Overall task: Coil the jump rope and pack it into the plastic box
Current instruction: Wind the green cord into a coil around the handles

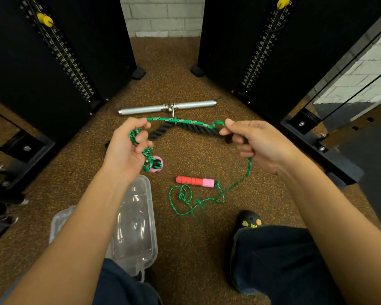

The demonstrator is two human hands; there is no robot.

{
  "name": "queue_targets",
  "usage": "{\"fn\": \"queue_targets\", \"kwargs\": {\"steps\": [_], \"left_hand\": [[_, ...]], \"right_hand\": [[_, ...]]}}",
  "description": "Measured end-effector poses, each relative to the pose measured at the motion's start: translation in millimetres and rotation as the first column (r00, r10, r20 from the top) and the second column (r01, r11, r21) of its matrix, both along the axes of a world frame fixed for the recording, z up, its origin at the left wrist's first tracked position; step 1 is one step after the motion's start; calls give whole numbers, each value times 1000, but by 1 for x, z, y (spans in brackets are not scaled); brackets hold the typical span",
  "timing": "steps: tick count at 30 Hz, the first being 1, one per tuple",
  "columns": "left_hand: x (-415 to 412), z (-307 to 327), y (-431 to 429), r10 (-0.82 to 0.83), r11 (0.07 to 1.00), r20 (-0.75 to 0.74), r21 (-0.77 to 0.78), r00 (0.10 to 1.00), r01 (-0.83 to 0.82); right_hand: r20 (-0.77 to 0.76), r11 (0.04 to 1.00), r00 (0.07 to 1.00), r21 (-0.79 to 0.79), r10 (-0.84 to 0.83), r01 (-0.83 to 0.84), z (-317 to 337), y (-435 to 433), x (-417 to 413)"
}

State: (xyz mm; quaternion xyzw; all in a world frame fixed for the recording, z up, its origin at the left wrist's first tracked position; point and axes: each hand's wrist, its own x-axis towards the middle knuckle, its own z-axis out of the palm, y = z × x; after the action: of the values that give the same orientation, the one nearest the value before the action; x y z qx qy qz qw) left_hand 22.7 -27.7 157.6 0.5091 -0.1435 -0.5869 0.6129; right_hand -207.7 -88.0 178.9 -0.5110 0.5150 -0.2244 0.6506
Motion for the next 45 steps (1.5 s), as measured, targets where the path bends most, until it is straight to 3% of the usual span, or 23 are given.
{"fn": "queue_targets", "kwargs": {"steps": [4,9,12,17,21,26,30,33,36,38,41,43,45], "left_hand": [[-6,-4,0,-7,1000,68,29,998,5],[-9,-4,0,-59,998,87,30,994,57],[-17,-2,3,-207,978,173,49,963,201],[-41,-1,9,-470,883,279,142,838,447],[-48,-2,12,-532,846,133,105,836,522],[-47,2,17,-678,735,89,55,730,676],[-49,10,22,-792,611,24,19,610,792],[-48,12,25,-793,609,-51,-53,607,792],[-43,6,25,-766,636,-64,-220,640,739],[-39,1,20,-726,680,-206,-356,656,641],[-38,1,15,-661,745,-438,-481,609,463],[-39,1,12,-535,831,-424,-420,731,365],[-39,4,11,-365,910,-321,-323,874,261]], "right_hand": [[-467,968,878,-251,-103,-21,-12,3,1],[-655,944,745,-311,-130,-108,-13,4,0],[-713,884,692,-391,-115,-256,-20,6,5],[-590,693,787,-492,181,-528,-14,20,20],[-507,713,763,-349,402,-608,-14,25,24],[-269,806,904,-416,333,-421,-3,15,15],[-196,821,942,-464,271,-333,-4,16,19],[-206,833,928,-410,312,-371,-3,19,22],[-263,814,865,-306,427,-494,-5,20,21],[-362,774,797,-248,483,-582,-5,24,22],[-505,704,716,-263,482,-660,0,30,28],[-589,645,661,-286,465,-708,0,33,30],[-640,604,615,-281,461,-745,-4,36,31]]}}
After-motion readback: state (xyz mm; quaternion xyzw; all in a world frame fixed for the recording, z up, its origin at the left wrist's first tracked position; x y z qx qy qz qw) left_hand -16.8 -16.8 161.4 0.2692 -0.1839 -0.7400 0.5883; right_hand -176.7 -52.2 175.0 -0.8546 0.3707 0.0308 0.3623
